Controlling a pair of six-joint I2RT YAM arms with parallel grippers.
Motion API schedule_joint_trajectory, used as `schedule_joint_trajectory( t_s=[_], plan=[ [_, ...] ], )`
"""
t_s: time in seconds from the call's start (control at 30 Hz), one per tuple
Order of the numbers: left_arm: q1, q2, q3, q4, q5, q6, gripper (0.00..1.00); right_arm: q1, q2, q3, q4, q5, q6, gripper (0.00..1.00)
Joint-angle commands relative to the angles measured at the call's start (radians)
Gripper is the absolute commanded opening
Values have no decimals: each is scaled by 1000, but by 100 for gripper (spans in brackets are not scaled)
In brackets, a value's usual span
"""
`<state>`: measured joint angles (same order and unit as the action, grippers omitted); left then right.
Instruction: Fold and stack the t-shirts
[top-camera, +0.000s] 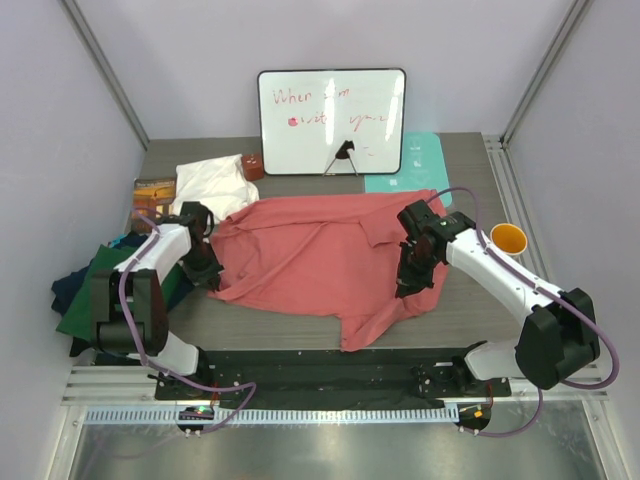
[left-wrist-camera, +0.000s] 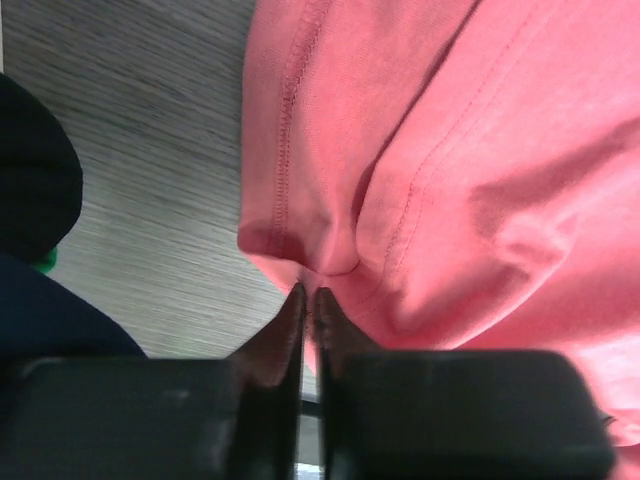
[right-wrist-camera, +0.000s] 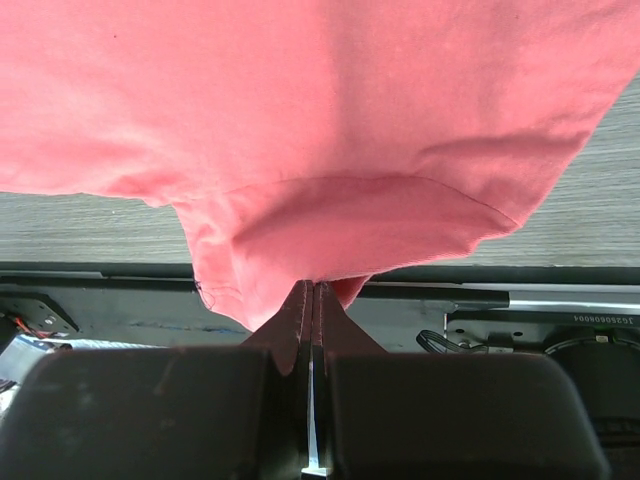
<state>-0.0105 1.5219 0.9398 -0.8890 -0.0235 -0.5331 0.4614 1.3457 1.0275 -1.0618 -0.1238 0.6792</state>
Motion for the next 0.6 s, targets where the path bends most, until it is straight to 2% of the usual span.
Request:
schedule_joint_trajectory(
  t_s=[0.0, 0.3, 0.57],
  plan=[
    [6, -39, 31, -24, 20, 12, 0, -13, -14, 0, 23, -26, -27, 1],
    [6, -91, 89, -73, 20, 30, 0, -81, 3, 54, 6, -22, -84, 1],
    [40, -115, 172, -151, 37, 82, 0, -240, 47, 138, 5, -42, -145, 1]
  ],
)
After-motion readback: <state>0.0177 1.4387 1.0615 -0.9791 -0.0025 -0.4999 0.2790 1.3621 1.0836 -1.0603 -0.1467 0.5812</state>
